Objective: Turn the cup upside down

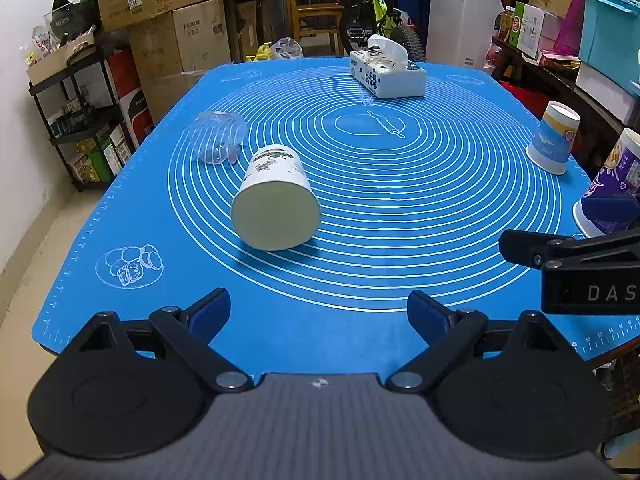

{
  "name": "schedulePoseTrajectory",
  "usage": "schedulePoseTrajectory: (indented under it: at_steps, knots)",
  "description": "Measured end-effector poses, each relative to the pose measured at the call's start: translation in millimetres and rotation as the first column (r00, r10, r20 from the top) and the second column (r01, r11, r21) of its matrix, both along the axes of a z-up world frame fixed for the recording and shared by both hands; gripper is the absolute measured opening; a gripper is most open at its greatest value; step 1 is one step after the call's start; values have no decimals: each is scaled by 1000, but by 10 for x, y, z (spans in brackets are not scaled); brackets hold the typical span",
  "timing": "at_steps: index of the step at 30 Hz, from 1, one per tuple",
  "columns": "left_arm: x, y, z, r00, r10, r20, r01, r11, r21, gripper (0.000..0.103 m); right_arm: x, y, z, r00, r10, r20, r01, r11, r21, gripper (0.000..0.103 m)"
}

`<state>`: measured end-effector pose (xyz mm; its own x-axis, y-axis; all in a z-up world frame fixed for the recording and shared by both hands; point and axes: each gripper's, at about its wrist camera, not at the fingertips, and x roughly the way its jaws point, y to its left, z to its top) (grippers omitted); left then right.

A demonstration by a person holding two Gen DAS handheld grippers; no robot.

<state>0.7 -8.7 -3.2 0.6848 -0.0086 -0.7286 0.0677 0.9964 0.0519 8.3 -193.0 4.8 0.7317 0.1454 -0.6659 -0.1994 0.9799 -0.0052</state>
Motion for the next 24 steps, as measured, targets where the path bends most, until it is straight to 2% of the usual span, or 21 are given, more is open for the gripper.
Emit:
schedulePoseTrajectory:
  at_steps: [24]
  knots:
    - [48, 30, -21, 1000, 7, 3, -7, 1000, 7, 94, 14, -7, -6, 1000, -6, 0, 6, 1000, 6, 101]
